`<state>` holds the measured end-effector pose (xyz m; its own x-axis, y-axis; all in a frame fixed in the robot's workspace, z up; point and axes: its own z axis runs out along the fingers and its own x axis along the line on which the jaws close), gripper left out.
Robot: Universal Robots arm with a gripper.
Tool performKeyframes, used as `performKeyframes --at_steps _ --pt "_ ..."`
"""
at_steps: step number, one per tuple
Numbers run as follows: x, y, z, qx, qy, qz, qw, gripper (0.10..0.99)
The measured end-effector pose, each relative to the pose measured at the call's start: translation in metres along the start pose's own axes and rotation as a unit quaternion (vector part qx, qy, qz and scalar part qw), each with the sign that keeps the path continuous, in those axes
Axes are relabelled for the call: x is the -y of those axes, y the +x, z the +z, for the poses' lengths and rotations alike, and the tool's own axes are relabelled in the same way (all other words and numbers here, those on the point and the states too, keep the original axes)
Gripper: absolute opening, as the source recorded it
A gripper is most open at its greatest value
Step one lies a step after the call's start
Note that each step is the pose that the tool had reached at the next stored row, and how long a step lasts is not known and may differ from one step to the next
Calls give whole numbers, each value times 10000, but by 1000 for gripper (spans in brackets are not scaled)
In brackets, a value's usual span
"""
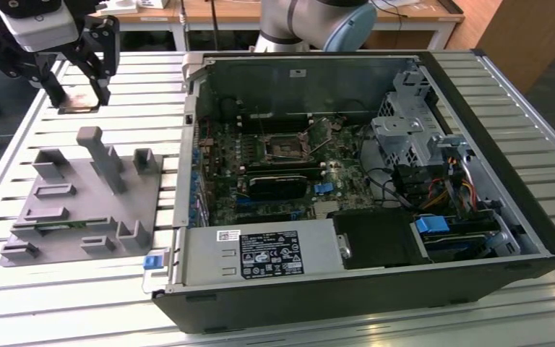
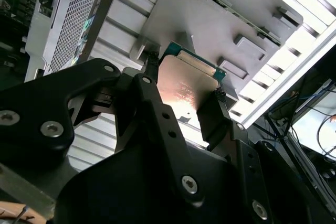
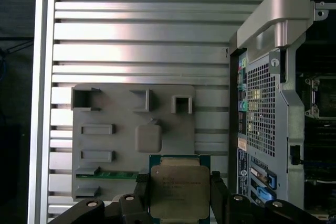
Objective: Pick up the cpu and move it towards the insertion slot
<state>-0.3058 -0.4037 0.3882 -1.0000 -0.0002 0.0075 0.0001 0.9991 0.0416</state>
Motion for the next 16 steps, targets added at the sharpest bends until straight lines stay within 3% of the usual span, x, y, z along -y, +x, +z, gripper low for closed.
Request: performKeyframes --at_steps 16 --pt "0 -130 -1 0 0 0 10000 541"
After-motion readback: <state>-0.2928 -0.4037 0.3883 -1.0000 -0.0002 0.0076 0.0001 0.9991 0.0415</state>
